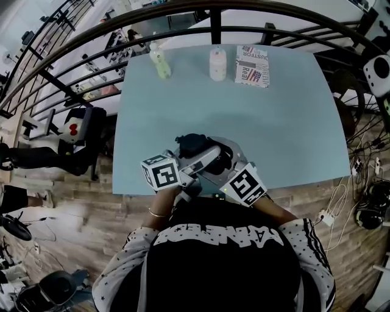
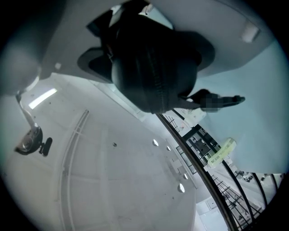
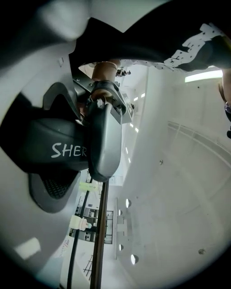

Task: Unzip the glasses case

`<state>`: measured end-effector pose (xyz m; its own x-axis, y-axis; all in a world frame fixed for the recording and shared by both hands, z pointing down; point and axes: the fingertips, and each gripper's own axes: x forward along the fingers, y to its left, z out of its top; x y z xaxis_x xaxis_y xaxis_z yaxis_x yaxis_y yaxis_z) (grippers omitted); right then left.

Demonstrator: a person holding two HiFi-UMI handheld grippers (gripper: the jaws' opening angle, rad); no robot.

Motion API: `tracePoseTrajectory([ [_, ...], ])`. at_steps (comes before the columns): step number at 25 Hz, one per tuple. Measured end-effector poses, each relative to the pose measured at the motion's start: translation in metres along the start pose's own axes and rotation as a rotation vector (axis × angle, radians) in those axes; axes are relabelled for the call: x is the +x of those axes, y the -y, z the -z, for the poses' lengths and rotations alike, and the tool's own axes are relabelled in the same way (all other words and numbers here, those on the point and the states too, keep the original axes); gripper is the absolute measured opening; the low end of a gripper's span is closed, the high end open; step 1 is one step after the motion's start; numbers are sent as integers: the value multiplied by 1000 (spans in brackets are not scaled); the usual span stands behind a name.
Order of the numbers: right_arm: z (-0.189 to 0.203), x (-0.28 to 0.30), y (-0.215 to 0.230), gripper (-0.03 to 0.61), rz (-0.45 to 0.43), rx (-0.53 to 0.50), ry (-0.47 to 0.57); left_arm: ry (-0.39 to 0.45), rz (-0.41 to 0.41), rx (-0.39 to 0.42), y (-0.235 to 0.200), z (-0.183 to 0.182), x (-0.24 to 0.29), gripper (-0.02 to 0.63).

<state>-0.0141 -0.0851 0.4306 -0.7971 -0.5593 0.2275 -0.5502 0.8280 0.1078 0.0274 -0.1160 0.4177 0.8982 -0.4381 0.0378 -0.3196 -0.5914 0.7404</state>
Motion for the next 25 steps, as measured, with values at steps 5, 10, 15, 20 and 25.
tracePoseTrajectory([
  [5, -2, 0, -11, 357, -44, -39, -5, 14, -30, 10, 2, 2, -7, 0],
  [10, -5, 0, -21, 368, -75, -113, 12, 48, -52, 2, 4, 0, -17, 0],
  [15, -12, 7, -30, 387, -106, -144, 51, 59, -75, 45, 5, -6, -29, 0],
  [20, -11, 7, -24, 387, -106, -157, 43, 138, -158, 128, -1, -34, -53, 0],
  [25, -8, 6, -21, 363, -110, -118, 26, 223, -223, 179, -4, -66, -83, 0],
])
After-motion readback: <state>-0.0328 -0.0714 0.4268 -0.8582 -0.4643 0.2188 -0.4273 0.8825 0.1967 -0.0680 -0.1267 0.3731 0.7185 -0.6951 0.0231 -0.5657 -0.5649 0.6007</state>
